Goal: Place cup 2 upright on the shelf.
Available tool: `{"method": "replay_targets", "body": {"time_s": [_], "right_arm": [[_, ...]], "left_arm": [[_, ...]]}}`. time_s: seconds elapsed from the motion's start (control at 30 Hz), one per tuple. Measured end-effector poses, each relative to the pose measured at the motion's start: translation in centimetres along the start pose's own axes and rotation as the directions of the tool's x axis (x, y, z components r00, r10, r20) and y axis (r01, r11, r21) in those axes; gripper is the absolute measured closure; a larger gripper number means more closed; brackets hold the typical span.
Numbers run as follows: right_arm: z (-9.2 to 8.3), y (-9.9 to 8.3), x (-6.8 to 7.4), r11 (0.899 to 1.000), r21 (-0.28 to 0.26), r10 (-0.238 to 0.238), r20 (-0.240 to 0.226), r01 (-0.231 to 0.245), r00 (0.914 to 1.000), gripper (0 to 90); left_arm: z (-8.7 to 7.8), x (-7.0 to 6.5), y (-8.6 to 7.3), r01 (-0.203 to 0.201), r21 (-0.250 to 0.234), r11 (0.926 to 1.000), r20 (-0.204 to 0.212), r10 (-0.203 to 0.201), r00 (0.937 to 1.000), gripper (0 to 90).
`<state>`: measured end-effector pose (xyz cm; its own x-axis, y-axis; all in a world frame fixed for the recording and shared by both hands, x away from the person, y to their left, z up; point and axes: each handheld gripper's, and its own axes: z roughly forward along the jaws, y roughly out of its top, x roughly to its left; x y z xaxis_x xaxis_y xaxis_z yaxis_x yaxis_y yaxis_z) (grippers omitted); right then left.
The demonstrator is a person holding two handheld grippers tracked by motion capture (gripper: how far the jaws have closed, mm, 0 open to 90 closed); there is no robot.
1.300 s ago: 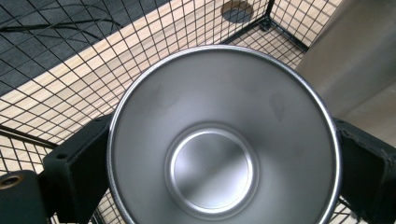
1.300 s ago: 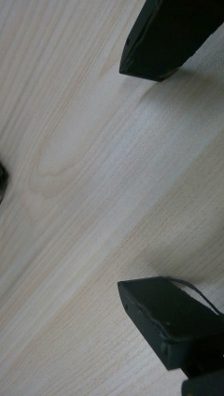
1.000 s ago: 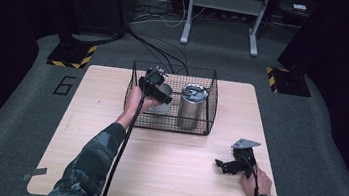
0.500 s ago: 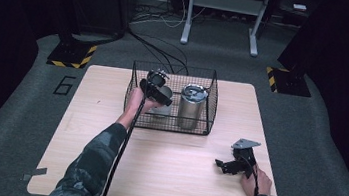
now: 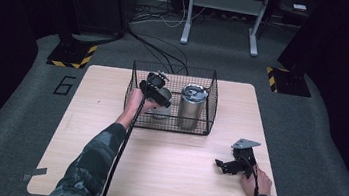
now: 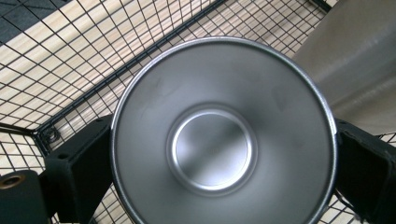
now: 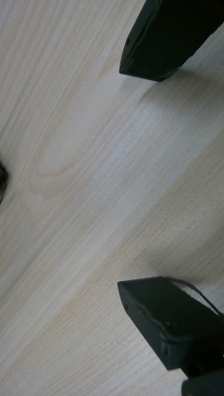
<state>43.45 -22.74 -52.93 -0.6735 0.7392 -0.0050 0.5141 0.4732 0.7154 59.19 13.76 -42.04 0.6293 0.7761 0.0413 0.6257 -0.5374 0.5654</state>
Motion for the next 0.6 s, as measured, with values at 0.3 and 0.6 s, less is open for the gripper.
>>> {"method": "replay_targets", "body": {"time_s": [0.3, 0.6], "right_arm": [[0.0, 0.0, 0.0, 1.000, 0.001, -0.002, 0.003, 0.002, 1.0000, 0.0], [0.0, 0.0, 0.0, 1.000, 0.000, -0.001, 0.005, 0.001, 1.0000, 0.0]], "left_arm": [[-0.9, 0.1, 0.1, 0.013, -0.057, 0.9983, 0.022, -0.011, 0.9997, 2.7], [-3.0, 0.0, 0.1, 0.009, -0.119, 0.9929, 0.014, -0.007, 0.9999, 0.3]]}}
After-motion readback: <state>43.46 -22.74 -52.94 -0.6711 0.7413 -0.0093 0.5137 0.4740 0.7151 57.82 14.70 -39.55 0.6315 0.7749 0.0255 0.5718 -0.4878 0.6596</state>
